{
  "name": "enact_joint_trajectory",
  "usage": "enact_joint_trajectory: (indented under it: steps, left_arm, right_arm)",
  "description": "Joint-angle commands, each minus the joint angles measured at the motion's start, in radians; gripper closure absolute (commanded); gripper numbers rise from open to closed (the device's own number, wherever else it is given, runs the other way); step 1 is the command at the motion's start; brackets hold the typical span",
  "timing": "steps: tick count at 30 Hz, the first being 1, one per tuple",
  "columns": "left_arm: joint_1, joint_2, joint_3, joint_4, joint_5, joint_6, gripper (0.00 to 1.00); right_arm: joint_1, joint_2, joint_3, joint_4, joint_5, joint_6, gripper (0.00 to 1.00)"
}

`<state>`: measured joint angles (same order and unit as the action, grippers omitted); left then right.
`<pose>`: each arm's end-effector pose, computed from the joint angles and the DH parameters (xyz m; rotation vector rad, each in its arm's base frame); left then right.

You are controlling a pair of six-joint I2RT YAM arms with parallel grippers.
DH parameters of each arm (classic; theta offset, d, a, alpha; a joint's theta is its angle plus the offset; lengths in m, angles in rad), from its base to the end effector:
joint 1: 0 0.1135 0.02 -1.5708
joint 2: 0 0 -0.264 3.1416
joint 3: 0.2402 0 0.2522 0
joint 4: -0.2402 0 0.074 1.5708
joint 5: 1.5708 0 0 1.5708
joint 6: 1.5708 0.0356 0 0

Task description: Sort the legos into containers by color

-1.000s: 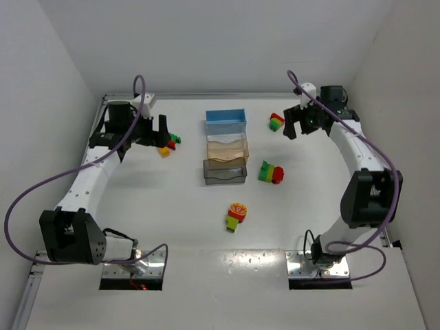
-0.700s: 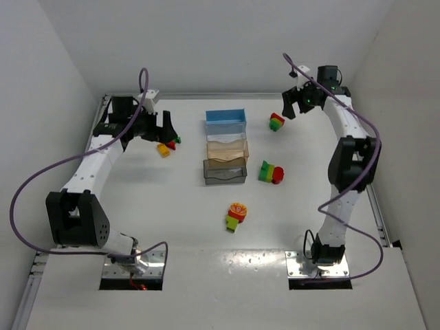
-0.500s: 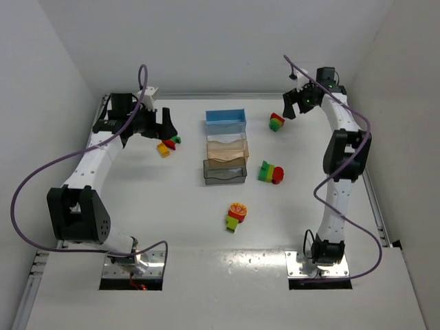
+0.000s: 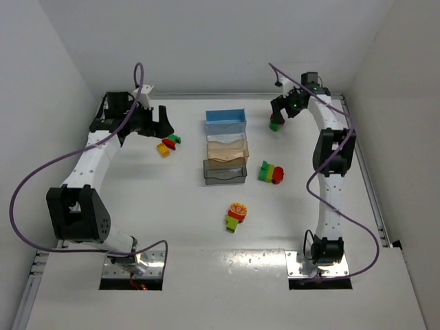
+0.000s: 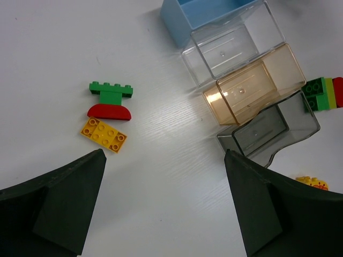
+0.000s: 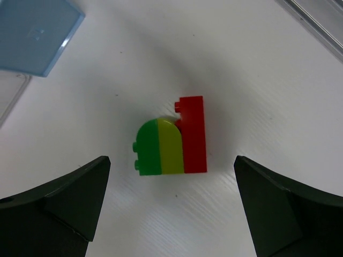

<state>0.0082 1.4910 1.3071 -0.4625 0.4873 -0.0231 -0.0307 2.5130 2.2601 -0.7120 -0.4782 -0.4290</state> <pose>0.3351 -0.0139 0.3273 0.2344 2.1701 -0.5465 0.5461 -0.0004 0.1787 -0.6598 2.3366 0.4022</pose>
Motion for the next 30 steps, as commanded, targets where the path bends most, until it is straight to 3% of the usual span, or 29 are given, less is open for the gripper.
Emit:
enact_joint_trajectory:
  steps: [1, 25, 28, 30]
  left_arm:
    - [0.019, 0.008, 0.017, 0.019, 0.002, 0.012, 0.00]
    - [0.019, 0.037, 0.067, -0.008, -0.016, 0.040, 0.00]
    - [0.019, 0.037, 0.067, -0.008, -0.016, 0.040, 0.00]
    - [0.019, 0.028, 0.067, -0.008, -0.016, 0.040, 0.00]
  right_arm:
    - [0.034, 0.006, 0.032, 0.016, -0.036, -0.039, 0.01]
    - [0.026, 0.110, 0.059, 0.063, 0.038, -0.059, 0.01]
    - [0.026, 0.110, 0.047, 0.063, 0.047, -0.071, 0.06]
    - [0.026, 0.096, 0.020, 0.077, 0.032, -0.071, 0.15]
